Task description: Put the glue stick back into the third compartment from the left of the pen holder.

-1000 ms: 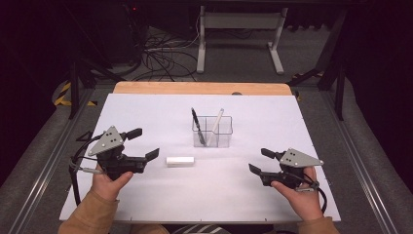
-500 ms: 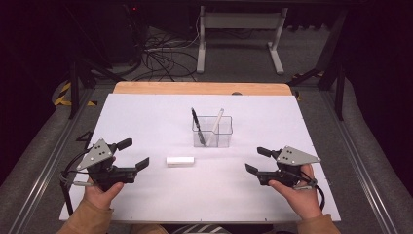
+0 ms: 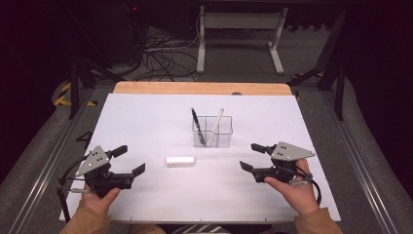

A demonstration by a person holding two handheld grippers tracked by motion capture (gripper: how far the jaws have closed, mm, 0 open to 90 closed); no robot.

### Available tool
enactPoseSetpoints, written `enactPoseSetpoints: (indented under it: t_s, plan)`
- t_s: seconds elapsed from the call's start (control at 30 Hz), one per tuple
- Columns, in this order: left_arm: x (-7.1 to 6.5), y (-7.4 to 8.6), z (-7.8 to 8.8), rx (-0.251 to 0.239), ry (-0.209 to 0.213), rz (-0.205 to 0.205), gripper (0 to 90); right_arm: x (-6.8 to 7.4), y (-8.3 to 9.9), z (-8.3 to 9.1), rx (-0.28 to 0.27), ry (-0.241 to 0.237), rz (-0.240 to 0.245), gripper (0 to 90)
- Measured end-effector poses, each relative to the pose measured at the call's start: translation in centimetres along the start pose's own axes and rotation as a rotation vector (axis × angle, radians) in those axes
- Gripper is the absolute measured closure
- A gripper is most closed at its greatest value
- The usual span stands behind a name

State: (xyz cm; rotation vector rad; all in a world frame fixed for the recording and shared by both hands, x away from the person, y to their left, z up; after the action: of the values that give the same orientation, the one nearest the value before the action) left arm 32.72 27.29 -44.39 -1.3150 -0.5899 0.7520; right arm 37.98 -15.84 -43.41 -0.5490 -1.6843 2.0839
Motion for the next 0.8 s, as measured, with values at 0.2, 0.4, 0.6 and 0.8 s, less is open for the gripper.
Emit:
enactPoseSetpoints:
  t_s: [0.2, 0.4, 0.6, 0.8]
  plan:
    - [-0.2, 0.9, 0.6, 0.001, -0.003, -0.024, 10.0, 0.1, -0.6, -1.4, 0.012, -0.046, 0.005, 29.5]
    - [-0.1, 1.2, 1.0, -0.013, -0.016, -0.025, 9.6, 0.3, -1.1, -3.0, 0.024, -0.075, 0.004, 29.1]
    - [0.4, 1.4, 1.2, -0.016, -0.031, -0.02, 8.5, 0.5, -1.9, -4.4, 0.039, -0.096, 0.027, 28.9]
    - [0.6, 1.5, 1.1, -0.013, -0.03, -0.018, 7.8, 1.3, -2.6, -6.2, 0.04, -0.13, 0.039, 28.8]
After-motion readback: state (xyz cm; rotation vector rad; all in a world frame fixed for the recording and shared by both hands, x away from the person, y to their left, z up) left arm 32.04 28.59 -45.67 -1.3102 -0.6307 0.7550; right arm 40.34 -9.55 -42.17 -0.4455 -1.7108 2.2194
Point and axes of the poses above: each handheld gripper's, and its own axes: z roughly backward along the jaws, y roughly out of its underside, x roughly to its left, the point moved 4 cm from there along -z, roughly forward along the jaws, and after that the axes turned 9 degrees about -x, right-handed, at the moved point
